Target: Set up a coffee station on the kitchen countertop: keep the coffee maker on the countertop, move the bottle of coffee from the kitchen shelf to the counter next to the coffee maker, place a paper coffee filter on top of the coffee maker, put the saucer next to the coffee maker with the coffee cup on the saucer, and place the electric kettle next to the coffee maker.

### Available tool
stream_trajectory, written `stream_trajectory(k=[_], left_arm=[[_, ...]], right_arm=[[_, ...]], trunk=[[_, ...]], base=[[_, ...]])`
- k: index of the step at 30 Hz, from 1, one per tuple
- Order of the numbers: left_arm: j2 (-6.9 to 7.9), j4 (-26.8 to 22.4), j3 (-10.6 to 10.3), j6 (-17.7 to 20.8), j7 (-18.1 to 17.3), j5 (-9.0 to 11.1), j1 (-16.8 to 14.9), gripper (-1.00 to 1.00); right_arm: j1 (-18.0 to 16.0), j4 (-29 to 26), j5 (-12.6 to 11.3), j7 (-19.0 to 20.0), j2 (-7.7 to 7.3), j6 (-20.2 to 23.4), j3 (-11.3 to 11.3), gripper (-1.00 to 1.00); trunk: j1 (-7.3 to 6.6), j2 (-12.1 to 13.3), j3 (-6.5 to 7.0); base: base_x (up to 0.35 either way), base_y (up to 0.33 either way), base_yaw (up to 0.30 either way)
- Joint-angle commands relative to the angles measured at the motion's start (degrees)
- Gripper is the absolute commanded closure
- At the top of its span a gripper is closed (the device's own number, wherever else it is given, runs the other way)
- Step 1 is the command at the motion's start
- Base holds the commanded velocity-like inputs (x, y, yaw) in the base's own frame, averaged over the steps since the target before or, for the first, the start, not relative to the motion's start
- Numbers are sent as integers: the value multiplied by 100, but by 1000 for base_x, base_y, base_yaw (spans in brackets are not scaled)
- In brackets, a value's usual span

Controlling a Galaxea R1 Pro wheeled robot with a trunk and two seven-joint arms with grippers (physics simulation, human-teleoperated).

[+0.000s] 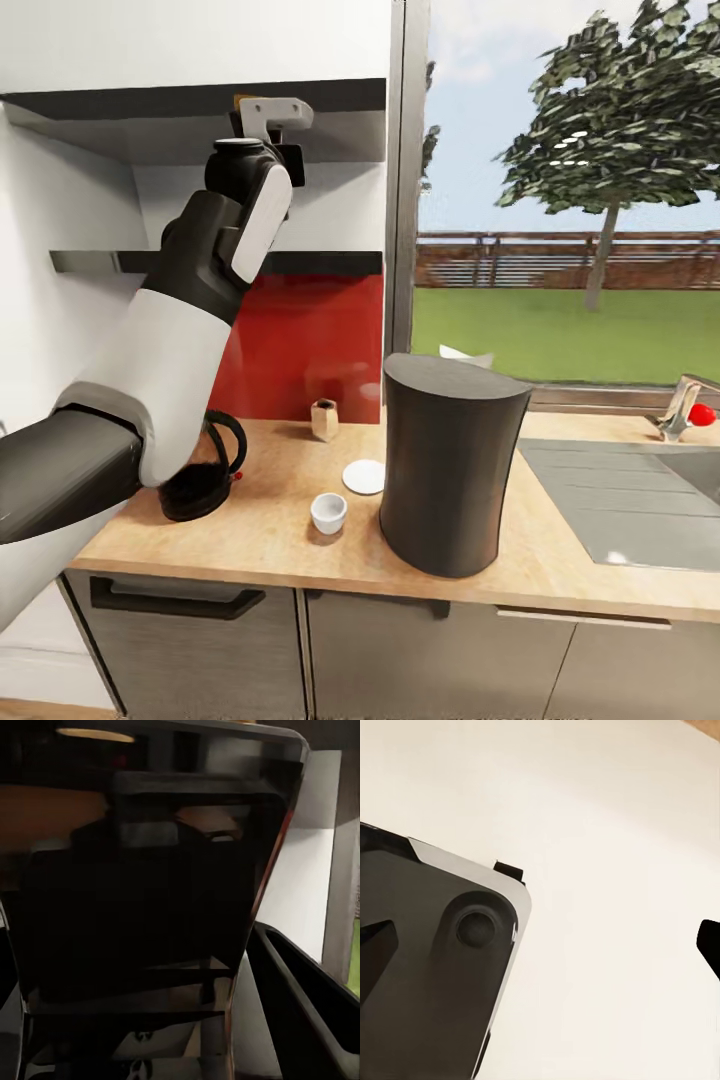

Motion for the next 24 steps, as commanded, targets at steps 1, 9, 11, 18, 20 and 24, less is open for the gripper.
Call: stream_trajectory(k=[1,9,11,18,20,24], left_arm=[[0,0,-14,9,49,51,-8,100],[0,8,-8,9,48,50,-8,100],[0,10,-7,9,48,49,-8,100],[0,19,-9,17,40,50,-8,100],[0,20,-11,18,40,51,-8,100],[0,21,-14,18,39,53,-8,100]], right_arm=[[-3,1,46,0,-3,-13,1,-100],[-3,1,46,2,0,-11,4,-100],[-3,1,46,-2,2,-11,4,-100],[-3,1,46,1,4,3,10,-100],[-3,1,46,4,4,5,12,-100],[-3,1,46,-1,3,-6,13,-100]], trunk=[[-1,-7,-9],[-1,-7,-9],[-1,-7,-9],[-1,-7,-9],[-1,-7,-9],[-1,-7,-9]], base=[[-174,-139,118],[-188,-156,73],[-70,-57,195],[-49,-24,189],[-205,-68,39],[-227,-93,108]])
